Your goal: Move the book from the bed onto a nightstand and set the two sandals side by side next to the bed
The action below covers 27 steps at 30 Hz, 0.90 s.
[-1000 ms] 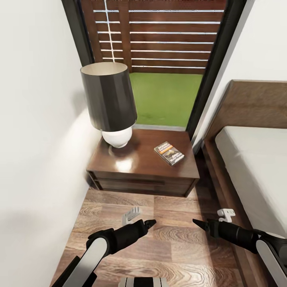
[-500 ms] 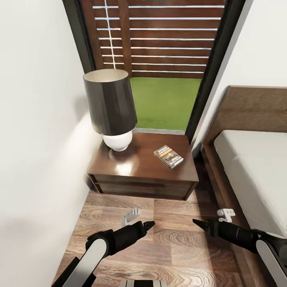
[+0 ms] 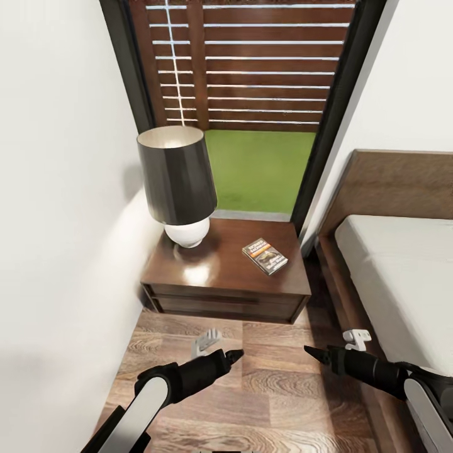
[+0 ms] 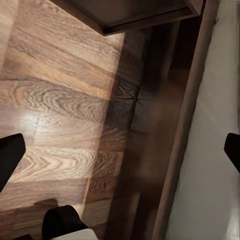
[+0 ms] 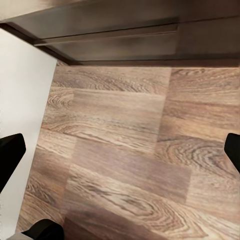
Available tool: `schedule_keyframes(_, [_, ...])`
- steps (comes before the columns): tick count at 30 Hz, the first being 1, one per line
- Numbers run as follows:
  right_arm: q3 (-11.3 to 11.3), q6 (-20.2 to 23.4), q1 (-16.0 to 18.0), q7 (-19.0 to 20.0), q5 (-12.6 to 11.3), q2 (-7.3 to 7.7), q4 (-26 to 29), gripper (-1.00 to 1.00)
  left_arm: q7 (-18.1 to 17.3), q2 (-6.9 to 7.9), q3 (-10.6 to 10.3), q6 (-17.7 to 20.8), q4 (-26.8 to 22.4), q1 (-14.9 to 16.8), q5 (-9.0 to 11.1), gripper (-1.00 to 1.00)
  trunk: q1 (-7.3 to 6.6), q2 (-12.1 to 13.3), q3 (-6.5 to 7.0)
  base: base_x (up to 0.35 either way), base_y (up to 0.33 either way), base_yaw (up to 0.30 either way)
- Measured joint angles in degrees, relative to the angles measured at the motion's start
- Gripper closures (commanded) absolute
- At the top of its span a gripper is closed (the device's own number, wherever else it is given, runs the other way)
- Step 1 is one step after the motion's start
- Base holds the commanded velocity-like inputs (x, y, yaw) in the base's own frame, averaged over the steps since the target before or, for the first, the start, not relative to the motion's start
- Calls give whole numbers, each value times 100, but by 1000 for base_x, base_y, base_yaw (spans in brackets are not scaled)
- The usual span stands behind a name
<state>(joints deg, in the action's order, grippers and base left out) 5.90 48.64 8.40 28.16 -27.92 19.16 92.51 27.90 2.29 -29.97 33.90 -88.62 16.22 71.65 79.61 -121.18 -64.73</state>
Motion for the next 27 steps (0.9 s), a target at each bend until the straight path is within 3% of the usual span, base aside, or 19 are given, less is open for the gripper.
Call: schedule_keyframes(27, [0, 0, 0, 0, 0, -1, 1, -100, 26, 4, 9, 1, 4, -1, -31, -100, -593, 1083, 740, 0, 0, 0])
